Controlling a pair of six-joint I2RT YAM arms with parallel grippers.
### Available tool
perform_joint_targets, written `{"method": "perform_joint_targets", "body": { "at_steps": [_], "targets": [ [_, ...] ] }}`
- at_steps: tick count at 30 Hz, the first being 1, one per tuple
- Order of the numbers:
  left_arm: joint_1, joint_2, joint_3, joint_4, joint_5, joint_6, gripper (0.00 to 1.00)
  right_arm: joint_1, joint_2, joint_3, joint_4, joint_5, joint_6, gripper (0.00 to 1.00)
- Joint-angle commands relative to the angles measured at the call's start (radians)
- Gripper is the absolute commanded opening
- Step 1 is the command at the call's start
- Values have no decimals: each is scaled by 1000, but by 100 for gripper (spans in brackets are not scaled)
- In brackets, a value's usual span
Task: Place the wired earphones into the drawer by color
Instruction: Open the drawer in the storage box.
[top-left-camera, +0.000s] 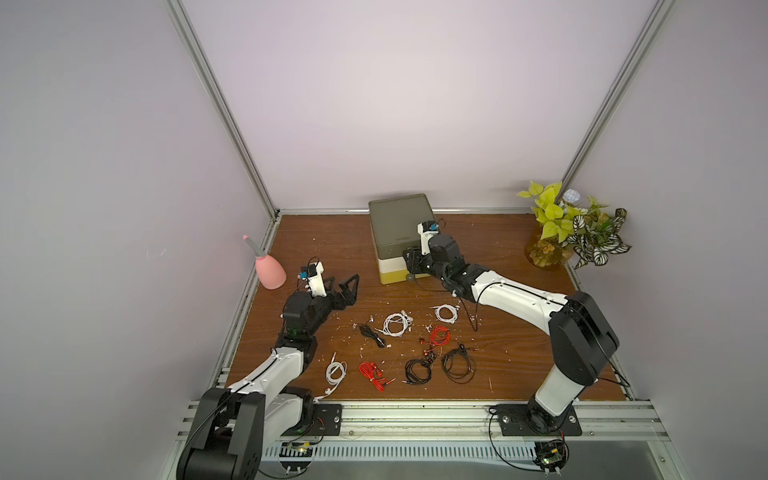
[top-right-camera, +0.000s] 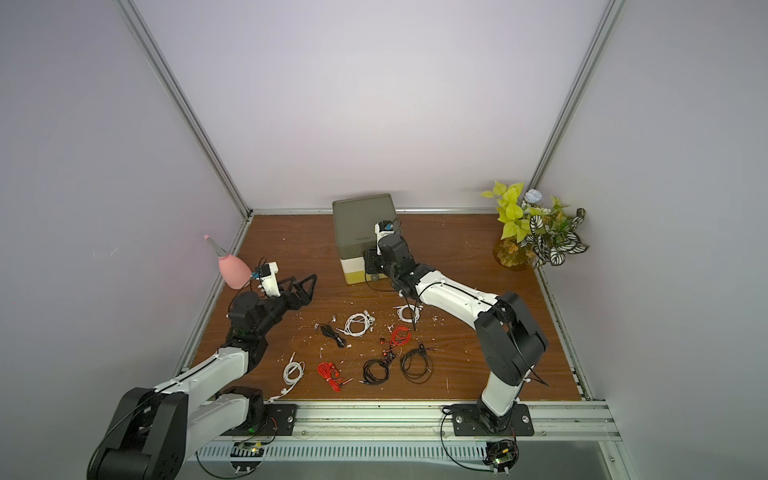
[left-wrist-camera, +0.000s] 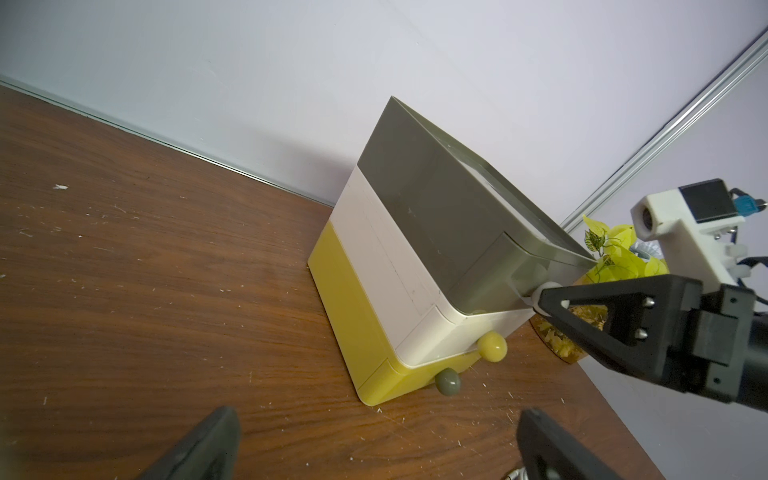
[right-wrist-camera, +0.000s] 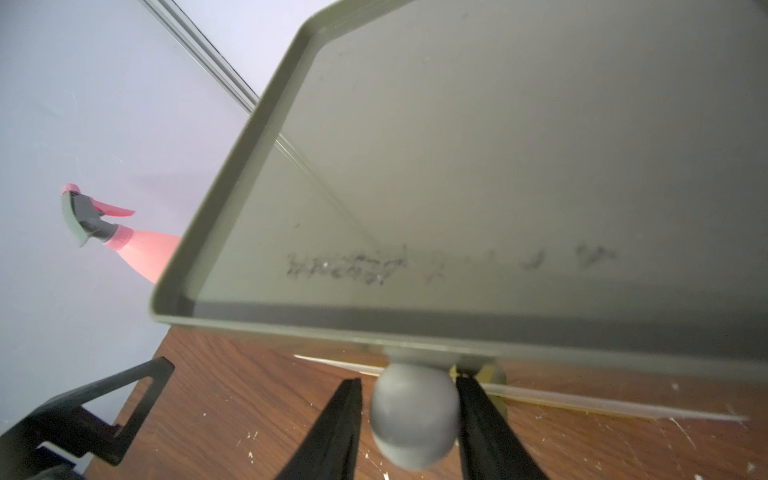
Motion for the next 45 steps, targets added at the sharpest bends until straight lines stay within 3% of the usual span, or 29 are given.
{"method": "perform_joint_targets", "body": {
  "at_steps": [1, 19, 45],
  "targets": [
    [-9, 0, -4, 26, 18, 1, 100, -2, -1, 60, 16, 36, -2, 39],
    [-11, 1, -4, 32, 25, -1, 100, -1, -61, 23, -17, 30, 10, 26],
    [-12, -5, -10, 37, 20, 5, 100, 26, -309, -206, -61, 32, 16, 23]
  ]
}}
